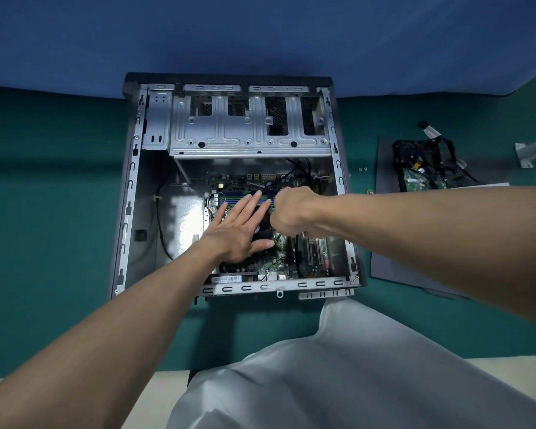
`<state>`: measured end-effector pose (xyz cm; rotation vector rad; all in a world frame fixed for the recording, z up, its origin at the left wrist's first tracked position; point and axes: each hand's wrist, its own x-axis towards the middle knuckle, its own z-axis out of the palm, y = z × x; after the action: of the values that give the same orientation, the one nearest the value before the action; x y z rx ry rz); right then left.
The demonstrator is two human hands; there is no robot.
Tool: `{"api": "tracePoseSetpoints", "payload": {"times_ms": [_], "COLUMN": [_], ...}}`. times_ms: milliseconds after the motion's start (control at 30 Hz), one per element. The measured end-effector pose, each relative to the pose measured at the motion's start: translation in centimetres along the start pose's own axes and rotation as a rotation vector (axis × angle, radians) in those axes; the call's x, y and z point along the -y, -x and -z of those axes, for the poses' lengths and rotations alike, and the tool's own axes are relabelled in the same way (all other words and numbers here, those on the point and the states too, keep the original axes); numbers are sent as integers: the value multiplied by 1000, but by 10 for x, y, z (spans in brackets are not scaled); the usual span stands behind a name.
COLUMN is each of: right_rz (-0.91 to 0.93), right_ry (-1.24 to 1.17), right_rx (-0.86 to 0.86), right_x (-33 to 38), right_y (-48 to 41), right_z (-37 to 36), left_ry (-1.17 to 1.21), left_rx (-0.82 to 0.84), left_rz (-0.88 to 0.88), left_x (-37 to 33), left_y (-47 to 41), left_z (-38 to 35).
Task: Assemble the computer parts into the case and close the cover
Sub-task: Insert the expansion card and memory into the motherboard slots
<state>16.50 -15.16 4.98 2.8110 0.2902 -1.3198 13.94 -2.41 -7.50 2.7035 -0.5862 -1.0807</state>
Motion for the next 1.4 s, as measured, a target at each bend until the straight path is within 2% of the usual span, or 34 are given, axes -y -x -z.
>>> {"api": "tracePoseSetpoints", "payload": {"times_ms": [67, 167, 233, 333, 433, 500, 600, 667, 733, 800, 833, 933, 1000, 1100, 1167, 1200, 1267, 1333, 1367, 1400], "right_rz": [103, 299, 435, 639, 672, 484, 65, 6, 29, 101, 174, 434, 574, 707, 625, 480, 109, -105, -122, -84], "right_ry": [158, 544, 790, 924, 818, 541, 65, -82, -91, 89, 236, 646, 876, 962, 772, 578, 27, -380, -431, -384], "right_rx": [22, 38, -41, -196, -198, -199, -97, -46, 62, 146, 110, -146, -220, -218, -213, -190, -85, 10, 51, 93], "right_x": [3, -2, -9, -19, -22, -17, -11, -12, -9, -8, -9, -19, -24, -28, -26, -23, -14, -13, -14, -14], "right_y": [4, 11, 15, 16, 13, 10, 0, -9, -7, 2, 6, 11, 14, 13, 10, 7, 2, -4, -4, -1], "right_z": [2, -3, -3, 1, -5, -9, -4, -3, -3, -2, -3, -2, 1, 2, -3, -5, -6, -4, -2, 0], "left_ry": [-1, -2, 5, 11, 5, 2, 6, 10, 5, 5, 4, 3, 4, 5, 1, -1, 0, 8, 10, 10], "left_rx": [-3, 0, 2, -19, -27, -18, -22, -23, -21, -24, -25, -18, -17, -27, -22, -21, -18, -25, -29, -30], "left_rz": [-2, 5, 7, 1, 5, 8, 7, 9, 8, 8, 9, 13, 8, 9, 13, 14, 13, 11, 11, 10], "left_x": [0, 1, 0, 0, 1, 0, 0, 0, 0, 0, 1, 1, 1, 1, 1, 0, 0, 0, 0, 0], "left_y": [0, 2, 2, 1, 1, 0, -1, -1, 0, 0, 0, 0, 0, 0, -1, -1, -1, 0, 0, 0], "left_z": [0, 1, 1, 1, 0, 0, 0, -1, -2, -2, -2, -1, -1, -1, -1, -1, -1, -2, -2, -1]}}
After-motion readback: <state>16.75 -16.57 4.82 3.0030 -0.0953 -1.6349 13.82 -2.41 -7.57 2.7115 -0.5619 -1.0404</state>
